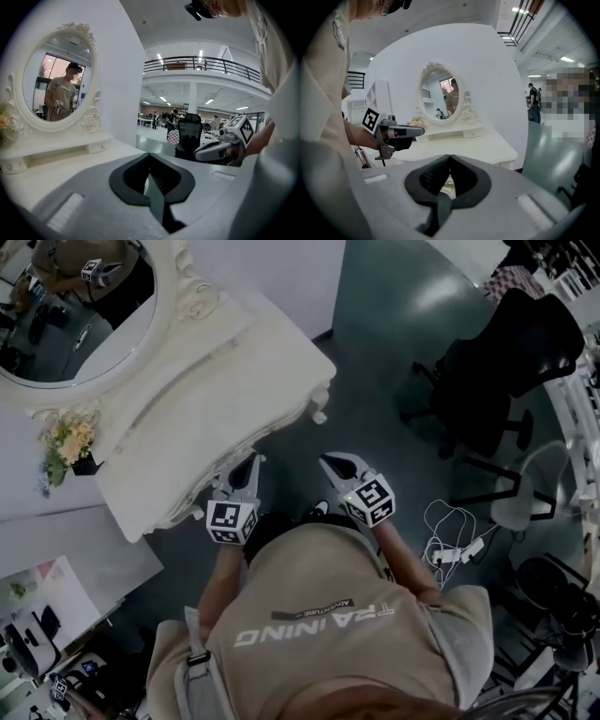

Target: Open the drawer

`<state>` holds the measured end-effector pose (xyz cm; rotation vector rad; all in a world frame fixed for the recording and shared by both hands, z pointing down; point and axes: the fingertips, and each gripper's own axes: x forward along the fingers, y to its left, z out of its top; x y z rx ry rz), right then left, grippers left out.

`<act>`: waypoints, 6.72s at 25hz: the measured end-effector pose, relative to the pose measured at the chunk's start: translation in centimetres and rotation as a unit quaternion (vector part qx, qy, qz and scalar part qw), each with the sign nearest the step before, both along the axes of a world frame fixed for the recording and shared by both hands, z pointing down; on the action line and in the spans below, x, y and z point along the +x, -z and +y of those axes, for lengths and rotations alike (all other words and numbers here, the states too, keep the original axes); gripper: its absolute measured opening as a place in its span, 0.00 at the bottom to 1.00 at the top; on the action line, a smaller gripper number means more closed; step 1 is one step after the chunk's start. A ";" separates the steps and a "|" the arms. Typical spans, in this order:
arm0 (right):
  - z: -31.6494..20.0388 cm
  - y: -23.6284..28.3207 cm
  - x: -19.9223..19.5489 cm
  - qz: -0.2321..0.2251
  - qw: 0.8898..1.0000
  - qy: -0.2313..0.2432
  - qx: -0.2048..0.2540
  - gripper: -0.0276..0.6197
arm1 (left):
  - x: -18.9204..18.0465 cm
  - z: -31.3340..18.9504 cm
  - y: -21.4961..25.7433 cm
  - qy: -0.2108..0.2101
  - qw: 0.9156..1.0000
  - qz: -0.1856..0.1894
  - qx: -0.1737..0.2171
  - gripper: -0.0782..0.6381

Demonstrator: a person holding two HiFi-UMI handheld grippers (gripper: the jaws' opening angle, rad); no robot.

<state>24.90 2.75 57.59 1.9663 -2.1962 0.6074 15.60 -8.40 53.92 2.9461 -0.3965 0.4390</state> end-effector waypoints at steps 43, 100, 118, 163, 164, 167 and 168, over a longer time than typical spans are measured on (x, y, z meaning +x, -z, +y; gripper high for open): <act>-17.8 -12.2 -3.0 0.026 0.961 0.226 -0.160 0.05 | -8.5 -11.5 -2.8 0.198 0.979 -0.047 0.009 0.11; -19.4 -31.6 -3.9 -0.052 0.912 0.028 -0.405 0.25 | -18.8 -11.9 -5.3 0.297 0.952 -0.027 -0.063 0.11; -10.2 -31.2 -5.6 -0.062 0.898 0.019 -0.435 0.25 | -15.9 -12.0 -4.9 0.170 0.984 -0.007 -0.053 0.11; 6.6 -29.9 -7.1 -0.063 0.925 -0.003 -0.375 0.26 | -23.9 2.1 -4.7 0.160 0.984 -0.051 -0.064 0.11; 7.4 -30.0 -6.9 -0.062 0.922 -0.007 -0.382 0.26 | -24.1 1.9 -4.6 0.158 0.984 -0.049 -0.065 0.11; 9.2 -29.9 -6.0 -0.046 0.912 -0.025 -0.406 0.26 | -24.2 1.3 -3.7 0.148 0.987 -0.033 -0.057 0.11; 9.4 -29.6 -5.7 -0.040 0.911 -0.031 -0.409 0.26 | -24.5 1.2 -3.4 0.144 0.988 -0.028 -0.054 0.11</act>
